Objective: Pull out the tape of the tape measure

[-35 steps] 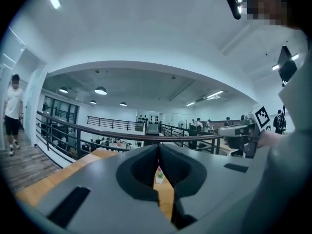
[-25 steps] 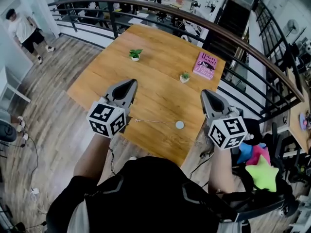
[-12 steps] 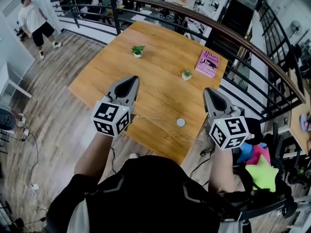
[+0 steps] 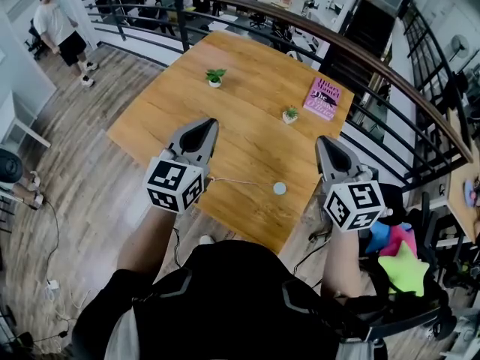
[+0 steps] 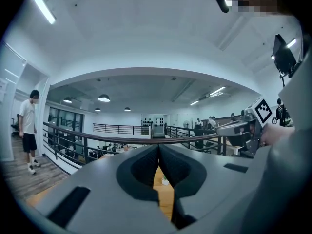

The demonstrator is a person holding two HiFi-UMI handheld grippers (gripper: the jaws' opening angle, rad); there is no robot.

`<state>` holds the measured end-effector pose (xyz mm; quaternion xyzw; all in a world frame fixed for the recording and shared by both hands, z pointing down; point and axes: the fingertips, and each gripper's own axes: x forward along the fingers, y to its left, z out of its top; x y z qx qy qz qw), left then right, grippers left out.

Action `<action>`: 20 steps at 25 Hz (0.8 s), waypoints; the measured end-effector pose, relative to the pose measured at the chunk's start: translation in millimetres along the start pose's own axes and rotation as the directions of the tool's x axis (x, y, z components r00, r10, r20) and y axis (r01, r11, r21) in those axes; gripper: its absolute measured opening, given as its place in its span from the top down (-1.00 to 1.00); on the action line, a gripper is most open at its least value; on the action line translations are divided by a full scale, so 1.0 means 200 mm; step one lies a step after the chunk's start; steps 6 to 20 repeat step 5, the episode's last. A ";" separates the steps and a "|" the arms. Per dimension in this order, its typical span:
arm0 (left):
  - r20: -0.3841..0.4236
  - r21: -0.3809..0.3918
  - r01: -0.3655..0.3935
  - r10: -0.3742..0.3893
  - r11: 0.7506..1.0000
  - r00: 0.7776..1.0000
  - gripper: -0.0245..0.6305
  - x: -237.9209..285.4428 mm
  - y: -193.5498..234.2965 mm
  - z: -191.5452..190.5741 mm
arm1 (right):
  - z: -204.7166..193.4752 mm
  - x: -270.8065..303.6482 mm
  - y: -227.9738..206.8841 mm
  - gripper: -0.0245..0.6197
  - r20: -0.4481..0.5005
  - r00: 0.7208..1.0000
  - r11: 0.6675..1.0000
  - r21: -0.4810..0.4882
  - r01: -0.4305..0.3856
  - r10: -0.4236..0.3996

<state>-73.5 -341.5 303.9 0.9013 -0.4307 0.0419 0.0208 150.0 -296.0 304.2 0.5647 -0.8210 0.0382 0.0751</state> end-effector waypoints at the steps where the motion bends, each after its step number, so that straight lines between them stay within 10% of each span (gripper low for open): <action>1: 0.000 0.000 -0.002 0.002 1.000 1.000 0.84 0.00 0.00 0.00 | 0.00 0.00 0.00 0.90 0.000 1.000 1.000 0.000 0.000 0.000; 20: 0.018 -0.001 0.006 -0.006 1.000 1.000 0.84 -0.02 0.00 0.02 | 0.00 0.00 0.00 0.90 -0.001 1.000 1.000 0.003 0.004 -0.004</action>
